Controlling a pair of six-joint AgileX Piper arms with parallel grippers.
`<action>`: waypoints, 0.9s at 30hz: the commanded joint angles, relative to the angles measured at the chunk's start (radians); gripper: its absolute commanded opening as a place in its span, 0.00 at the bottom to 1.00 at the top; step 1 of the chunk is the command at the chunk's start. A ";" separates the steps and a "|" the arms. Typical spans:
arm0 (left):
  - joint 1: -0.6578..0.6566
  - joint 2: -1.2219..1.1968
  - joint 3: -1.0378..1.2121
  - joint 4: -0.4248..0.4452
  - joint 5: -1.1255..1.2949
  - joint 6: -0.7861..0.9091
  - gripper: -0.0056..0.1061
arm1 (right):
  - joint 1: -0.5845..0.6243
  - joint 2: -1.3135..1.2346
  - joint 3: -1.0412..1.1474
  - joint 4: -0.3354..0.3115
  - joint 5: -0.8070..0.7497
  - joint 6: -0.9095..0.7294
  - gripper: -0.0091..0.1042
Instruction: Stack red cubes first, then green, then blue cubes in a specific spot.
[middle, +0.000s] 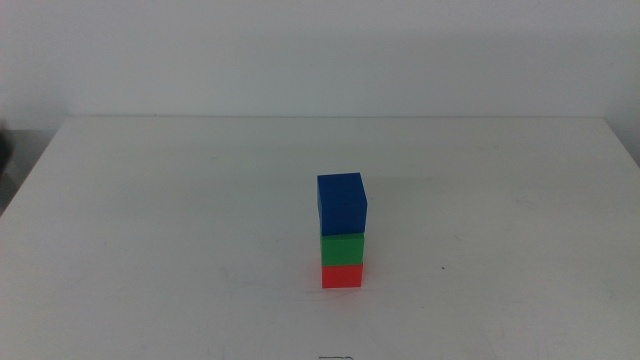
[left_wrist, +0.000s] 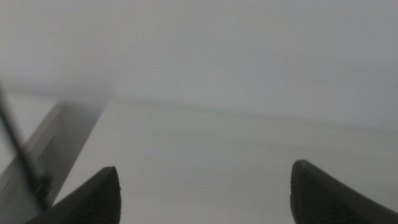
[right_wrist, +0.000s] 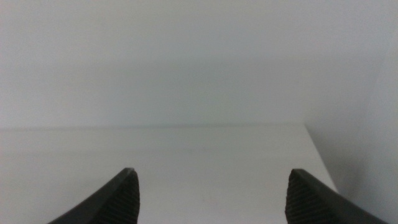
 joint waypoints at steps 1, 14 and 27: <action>0.040 -0.112 0.093 0.012 -0.077 -0.009 0.89 | -0.008 -0.099 0.101 -0.016 -0.111 -0.012 0.61; 0.074 -0.579 0.555 0.022 -0.073 -0.009 0.89 | -0.008 -0.515 0.503 -0.049 -0.110 -0.012 0.61; 0.074 -0.658 0.635 0.021 -0.124 -0.009 0.89 | -0.008 -0.606 0.605 -0.050 -0.087 -0.012 0.61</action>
